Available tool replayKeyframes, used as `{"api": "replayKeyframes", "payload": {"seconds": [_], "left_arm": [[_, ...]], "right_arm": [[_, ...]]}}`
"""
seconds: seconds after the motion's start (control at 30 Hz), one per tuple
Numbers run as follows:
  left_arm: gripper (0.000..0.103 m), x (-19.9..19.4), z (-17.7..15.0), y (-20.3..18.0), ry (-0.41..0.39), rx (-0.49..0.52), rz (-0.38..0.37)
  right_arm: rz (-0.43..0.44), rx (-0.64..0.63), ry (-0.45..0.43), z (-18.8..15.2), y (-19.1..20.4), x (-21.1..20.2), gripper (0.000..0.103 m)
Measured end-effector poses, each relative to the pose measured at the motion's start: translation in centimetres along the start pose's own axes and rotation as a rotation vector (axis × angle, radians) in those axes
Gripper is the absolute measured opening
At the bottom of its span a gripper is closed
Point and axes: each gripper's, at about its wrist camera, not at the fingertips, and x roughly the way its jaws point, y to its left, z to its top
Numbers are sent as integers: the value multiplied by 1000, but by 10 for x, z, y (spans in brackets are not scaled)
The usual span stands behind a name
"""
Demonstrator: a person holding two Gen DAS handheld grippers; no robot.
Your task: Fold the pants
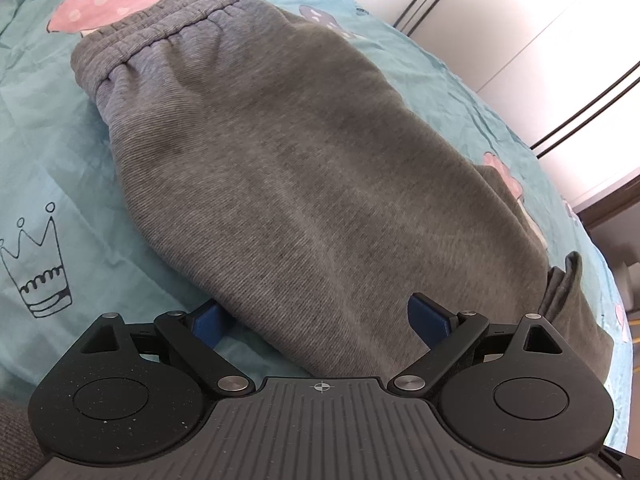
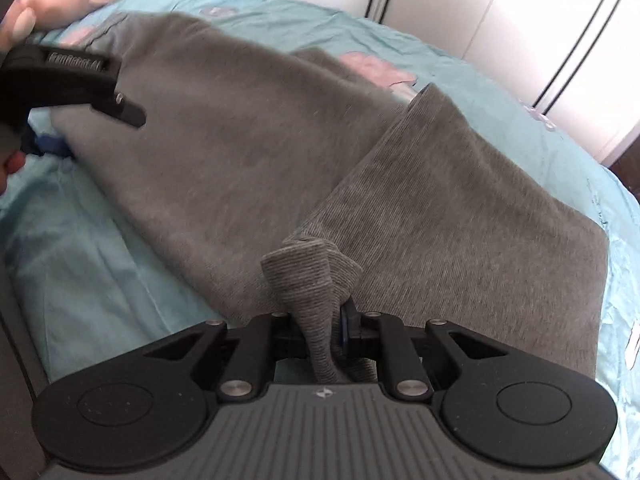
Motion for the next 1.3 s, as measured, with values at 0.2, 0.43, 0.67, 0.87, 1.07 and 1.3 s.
{"api": "replayKeyframes", "payload": {"seconds": [0.2,0.43,0.67,0.87,1.07,1.3], "left_arm": [[96,3,0,-4,4,24,19],[96,6,-1,-6,6,39,41],[96,4,-5,-12,1,96,65],[96,2,-2,-5,1,49,50],[96,7,-4,-10,3,85,71],[98,13,0,-6,0,68,63]], "right_arm": [[100,70,21,0,-9,-1,36],[265,467,-166,-13,-63,-45,57],[34,681,-40,-26,-82,-16,33],[270,612,-12,-7,-57,-5,32],[49,721,-167,18,-80,-8,32],[-130,693,-132,57,-83,35,29]]}}
